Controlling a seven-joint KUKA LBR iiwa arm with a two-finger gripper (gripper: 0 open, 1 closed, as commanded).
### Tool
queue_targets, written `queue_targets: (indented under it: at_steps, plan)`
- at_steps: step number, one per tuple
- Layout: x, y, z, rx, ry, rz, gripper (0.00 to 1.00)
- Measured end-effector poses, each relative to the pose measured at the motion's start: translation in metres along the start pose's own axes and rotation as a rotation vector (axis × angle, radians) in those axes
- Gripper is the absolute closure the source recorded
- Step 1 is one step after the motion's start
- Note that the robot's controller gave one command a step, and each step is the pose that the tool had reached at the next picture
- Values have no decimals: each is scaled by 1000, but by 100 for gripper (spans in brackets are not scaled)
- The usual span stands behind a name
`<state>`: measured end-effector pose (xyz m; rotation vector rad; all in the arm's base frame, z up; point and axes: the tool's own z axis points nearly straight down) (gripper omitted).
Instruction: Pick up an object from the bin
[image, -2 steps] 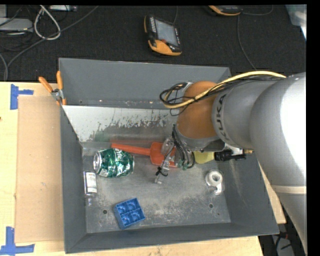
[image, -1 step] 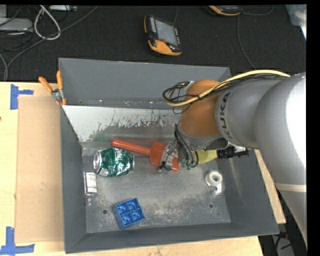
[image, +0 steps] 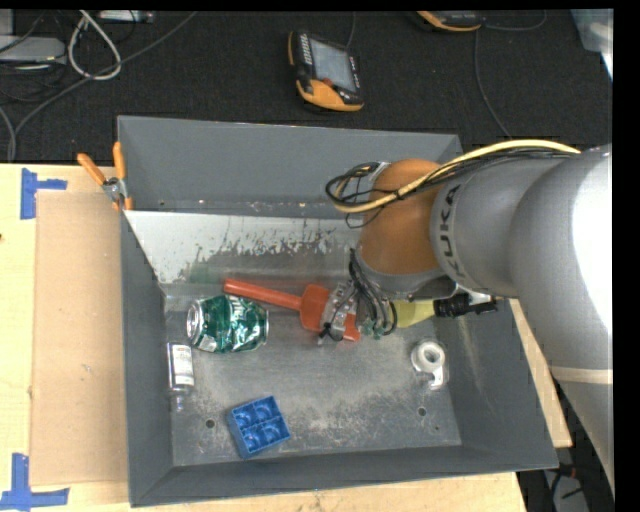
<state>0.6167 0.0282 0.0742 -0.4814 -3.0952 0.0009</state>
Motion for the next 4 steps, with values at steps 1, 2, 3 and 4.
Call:
queue_targets:
  at_steps: [1,2,3,4]
  plan:
    - [1,0,-18,0,3,0,100]
    - [0,0,-35,-1,0,0,100]
    - [0,-1,-45,-1,0,-1,100]
    - [0,0,-49,-1,-1,-1,100]
